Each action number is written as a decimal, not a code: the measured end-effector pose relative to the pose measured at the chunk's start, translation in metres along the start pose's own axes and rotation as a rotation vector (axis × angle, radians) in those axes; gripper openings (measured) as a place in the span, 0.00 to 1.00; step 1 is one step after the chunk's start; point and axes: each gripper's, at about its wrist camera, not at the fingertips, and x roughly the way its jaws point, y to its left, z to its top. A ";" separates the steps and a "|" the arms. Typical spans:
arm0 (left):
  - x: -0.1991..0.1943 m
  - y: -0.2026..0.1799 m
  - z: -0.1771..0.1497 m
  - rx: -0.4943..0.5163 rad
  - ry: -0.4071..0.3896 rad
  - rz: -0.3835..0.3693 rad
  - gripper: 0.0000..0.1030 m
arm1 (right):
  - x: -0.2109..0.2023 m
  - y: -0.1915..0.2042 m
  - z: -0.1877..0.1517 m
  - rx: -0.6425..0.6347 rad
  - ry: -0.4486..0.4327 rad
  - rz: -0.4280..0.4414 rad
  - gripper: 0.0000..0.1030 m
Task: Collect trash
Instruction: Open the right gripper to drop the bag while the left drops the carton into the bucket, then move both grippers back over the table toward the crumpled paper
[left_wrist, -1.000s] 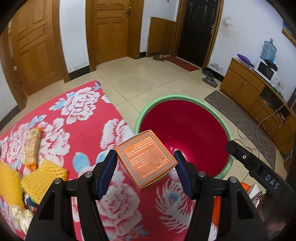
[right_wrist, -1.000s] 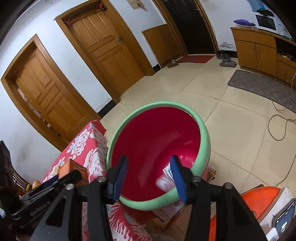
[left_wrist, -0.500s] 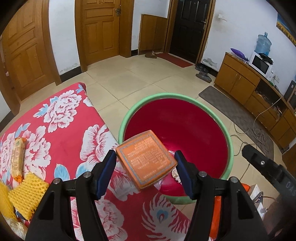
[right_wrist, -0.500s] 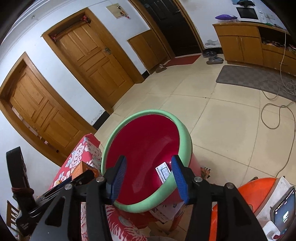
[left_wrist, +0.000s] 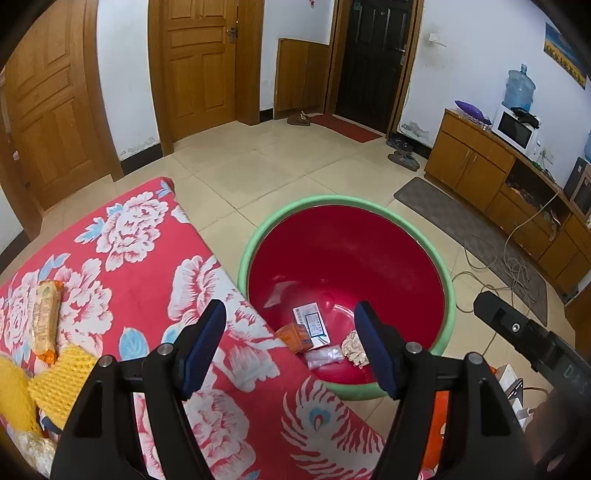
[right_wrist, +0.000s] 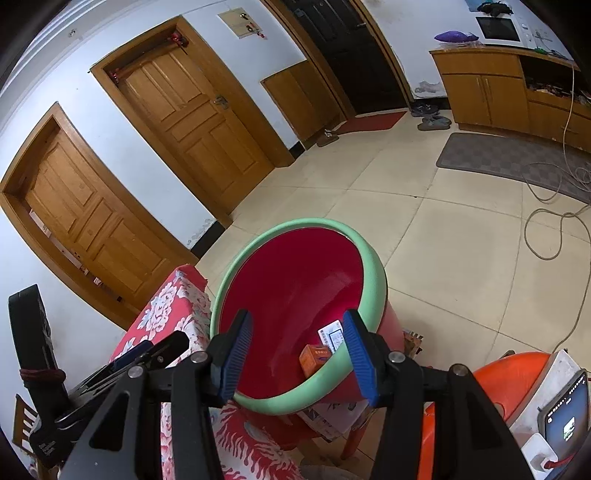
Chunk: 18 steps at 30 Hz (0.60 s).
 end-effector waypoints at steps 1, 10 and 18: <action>-0.003 0.002 -0.001 -0.007 -0.002 0.001 0.70 | -0.001 0.001 0.000 -0.003 0.000 0.002 0.53; -0.037 0.019 -0.017 -0.073 -0.025 0.037 0.70 | -0.017 0.017 -0.008 -0.051 -0.001 0.038 0.65; -0.073 0.046 -0.038 -0.130 -0.048 0.107 0.70 | -0.026 0.039 -0.020 -0.096 0.020 0.082 0.75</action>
